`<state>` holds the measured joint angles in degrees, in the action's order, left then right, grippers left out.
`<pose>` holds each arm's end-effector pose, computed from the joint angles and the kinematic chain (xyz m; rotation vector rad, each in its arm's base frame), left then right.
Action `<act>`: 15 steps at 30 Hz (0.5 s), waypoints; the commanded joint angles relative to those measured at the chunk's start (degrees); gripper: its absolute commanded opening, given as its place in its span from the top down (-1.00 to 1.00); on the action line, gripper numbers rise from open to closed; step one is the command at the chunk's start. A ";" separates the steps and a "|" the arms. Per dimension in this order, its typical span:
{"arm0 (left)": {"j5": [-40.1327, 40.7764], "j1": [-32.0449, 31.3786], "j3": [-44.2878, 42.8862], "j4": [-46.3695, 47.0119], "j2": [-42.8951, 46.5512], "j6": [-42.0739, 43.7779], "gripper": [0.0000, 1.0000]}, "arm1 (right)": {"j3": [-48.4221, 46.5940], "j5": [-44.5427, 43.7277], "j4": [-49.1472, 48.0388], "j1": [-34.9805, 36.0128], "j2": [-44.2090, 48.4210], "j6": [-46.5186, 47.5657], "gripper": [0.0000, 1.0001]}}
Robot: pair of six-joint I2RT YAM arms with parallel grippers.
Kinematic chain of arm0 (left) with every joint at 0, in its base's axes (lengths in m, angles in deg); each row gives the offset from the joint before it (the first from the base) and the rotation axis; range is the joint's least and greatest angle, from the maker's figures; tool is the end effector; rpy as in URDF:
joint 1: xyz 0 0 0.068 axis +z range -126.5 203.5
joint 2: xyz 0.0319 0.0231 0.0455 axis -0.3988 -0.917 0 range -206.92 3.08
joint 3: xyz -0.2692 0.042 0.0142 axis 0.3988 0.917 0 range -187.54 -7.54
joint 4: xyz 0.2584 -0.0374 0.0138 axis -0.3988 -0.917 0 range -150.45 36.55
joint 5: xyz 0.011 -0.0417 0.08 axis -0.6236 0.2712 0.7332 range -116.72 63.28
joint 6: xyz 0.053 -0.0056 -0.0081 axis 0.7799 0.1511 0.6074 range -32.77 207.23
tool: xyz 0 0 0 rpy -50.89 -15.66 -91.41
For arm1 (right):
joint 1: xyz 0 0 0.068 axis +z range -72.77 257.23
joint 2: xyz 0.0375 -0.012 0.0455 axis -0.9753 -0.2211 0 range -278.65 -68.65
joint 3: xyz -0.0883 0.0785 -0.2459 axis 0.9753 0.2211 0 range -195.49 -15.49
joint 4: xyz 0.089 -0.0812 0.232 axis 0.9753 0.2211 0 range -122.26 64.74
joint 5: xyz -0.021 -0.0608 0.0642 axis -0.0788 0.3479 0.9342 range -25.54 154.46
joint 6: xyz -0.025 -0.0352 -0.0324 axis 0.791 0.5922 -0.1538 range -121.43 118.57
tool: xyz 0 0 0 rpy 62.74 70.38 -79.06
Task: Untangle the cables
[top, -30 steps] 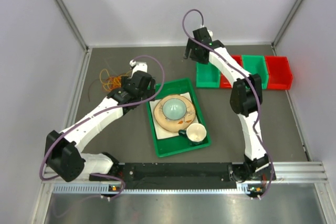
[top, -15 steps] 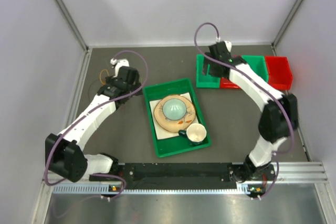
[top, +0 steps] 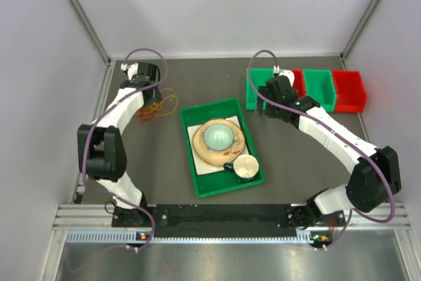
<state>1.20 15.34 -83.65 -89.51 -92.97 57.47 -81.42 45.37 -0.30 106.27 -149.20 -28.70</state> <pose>0.3564 -0.0343 0.2615 -0.6318 2.3345 0.3272 0.2703 0.1368 0.2919 0.1196 2.3260 0.0921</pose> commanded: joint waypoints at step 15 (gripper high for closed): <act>-9.63 5.61 -8.08 2.74 -5.75 -0.66 1.00 | 0.72 1.07 -3.05 0.41 1.36 -1.12 -0.68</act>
<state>-5.96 20.98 -86.28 -86.14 -101.17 55.68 -80.28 45.76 -1.32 106.35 -149.18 -29.07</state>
